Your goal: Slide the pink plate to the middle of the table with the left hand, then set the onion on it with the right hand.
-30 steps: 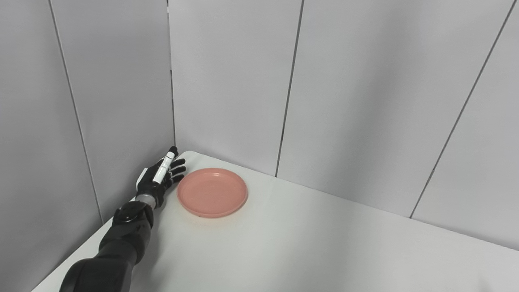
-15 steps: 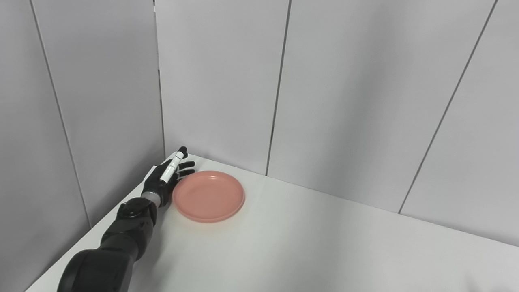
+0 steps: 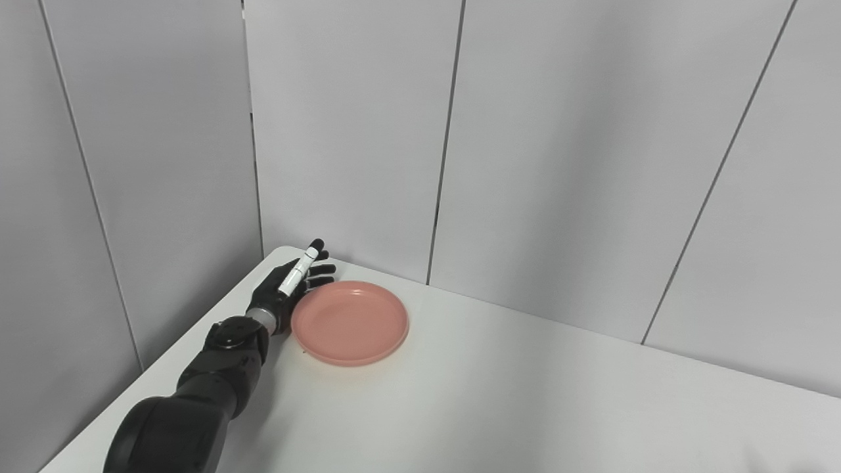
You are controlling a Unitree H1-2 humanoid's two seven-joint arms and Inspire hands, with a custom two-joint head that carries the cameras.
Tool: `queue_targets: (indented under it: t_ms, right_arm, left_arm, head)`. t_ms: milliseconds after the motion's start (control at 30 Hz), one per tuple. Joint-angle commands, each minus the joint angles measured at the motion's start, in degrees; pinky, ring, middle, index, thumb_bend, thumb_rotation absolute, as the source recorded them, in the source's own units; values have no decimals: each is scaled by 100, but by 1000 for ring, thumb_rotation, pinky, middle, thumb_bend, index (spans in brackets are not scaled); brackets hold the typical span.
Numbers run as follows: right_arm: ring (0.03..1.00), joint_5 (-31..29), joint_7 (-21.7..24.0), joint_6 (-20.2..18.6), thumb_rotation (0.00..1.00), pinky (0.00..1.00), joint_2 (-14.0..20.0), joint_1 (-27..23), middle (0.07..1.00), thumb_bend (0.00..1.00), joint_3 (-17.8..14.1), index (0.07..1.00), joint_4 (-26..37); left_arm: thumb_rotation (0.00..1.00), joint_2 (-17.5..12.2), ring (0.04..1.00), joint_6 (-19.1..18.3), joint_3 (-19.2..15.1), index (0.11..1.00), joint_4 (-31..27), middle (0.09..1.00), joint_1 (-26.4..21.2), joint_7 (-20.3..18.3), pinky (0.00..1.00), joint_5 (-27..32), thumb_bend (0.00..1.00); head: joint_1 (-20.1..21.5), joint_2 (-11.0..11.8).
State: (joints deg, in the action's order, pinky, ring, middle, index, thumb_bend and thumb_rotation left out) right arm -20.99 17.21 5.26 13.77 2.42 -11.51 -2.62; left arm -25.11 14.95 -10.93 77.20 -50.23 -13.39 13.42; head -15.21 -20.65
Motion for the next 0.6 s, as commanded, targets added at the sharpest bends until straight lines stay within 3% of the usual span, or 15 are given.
queue_targets:
  t_ms: [0,233,467,567]
  right_arm:
    - [985,1,-33,-140,815,1000,-494,690,948,757,236,953,-680]
    - [988,4,51,-70,821,1000,-469,610,962,777,253,969,-735]
    - [985,-175,201,-110,827,1000,-434,668,964,763,237,976,-696]
    - [982,-182,223,-103,828,1000,-428,676,963,769,237,974,-684]
  left_arm:
    - [751,-27,745,171,-22,784,-226,738,-331,-235,724,28,837]
    - [780,137,768,185,-3,795,-742,761,-31,-222,748,-12,823]
    - [747,344,783,-277,-21,797,-1852,782,528,-503,752,169,810]
    - [781,418,789,-419,53,814,-2285,785,762,-569,759,122,808]
  head:
    - [8,-3]
    - [6,-37]
    - [54,-184]
    - [72,-255]
